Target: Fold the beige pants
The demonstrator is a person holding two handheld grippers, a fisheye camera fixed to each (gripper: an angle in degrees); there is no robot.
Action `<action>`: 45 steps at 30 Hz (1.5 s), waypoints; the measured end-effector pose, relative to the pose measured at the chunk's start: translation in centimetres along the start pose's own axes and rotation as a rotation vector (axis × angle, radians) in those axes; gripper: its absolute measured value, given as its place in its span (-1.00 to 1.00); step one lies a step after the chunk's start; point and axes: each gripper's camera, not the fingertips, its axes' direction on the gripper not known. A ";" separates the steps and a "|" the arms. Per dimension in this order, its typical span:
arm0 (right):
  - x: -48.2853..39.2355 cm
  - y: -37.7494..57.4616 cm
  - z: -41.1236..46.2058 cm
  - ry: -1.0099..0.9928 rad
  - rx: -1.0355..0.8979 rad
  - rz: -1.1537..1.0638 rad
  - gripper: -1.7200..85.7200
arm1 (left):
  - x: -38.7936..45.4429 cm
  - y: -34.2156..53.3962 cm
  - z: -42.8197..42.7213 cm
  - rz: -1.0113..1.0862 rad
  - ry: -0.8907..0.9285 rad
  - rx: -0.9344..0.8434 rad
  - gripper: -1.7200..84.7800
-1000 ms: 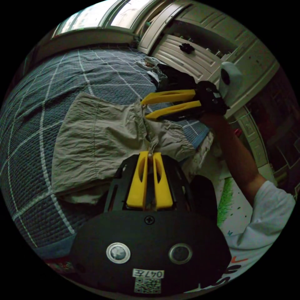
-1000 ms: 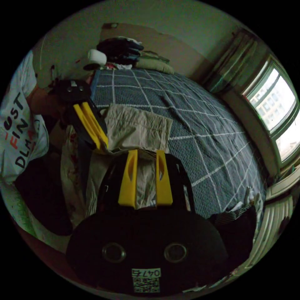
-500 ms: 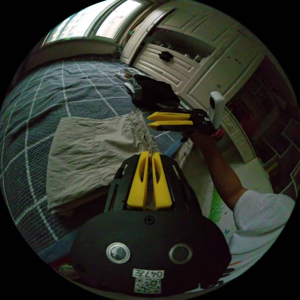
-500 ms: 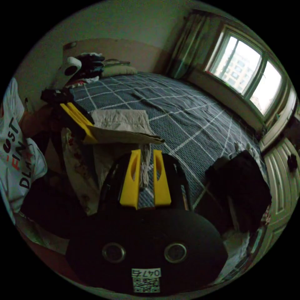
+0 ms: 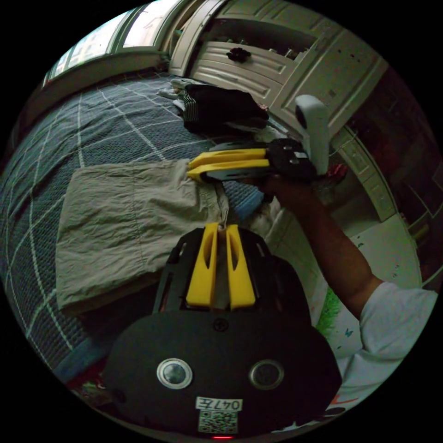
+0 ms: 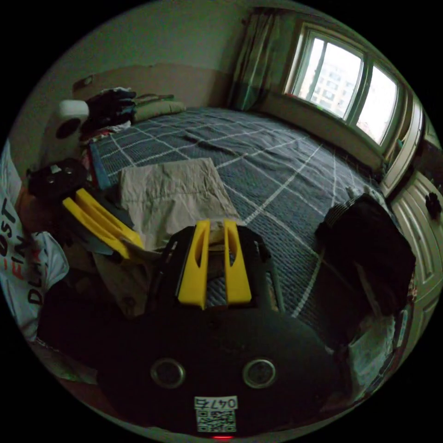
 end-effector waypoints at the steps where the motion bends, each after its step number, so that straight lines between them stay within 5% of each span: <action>1: 0.1 0.7 0.6 -0.002 -0.005 0.024 -0.93 | 0.4 0.1 -0.2 0.010 -0.005 0.003 -0.85; 9: -0.8 2.1 0.3 0.026 0.031 0.043 -0.91 | 1.3 4.9 -6.2 0.052 0.097 0.034 -0.75; 14: -5.0 0.9 -2.7 0.048 0.129 -0.036 -0.89 | -7.0 6.1 -13.4 -0.182 -0.228 0.095 -0.86; 20: -9.4 1.9 2.5 0.043 -0.037 -0.130 -0.85 | -11.2 5.1 -12.4 -0.235 -0.296 -0.037 -0.81; 28: -6.8 1.6 1.8 0.025 0.158 0.177 -0.79 | -11.8 9.1 -19.6 -0.296 -0.314 0.137 -0.77; 37: -7.7 -2.0 12.0 0.120 -0.020 0.394 -0.58 | -16.7 11.4 -21.3 -0.384 -0.235 -0.023 -0.67; 45: -12.0 -3.8 19.1 0.026 -0.126 0.474 -0.61 | -15.9 15.0 -26.8 -0.327 -0.285 -0.002 -0.77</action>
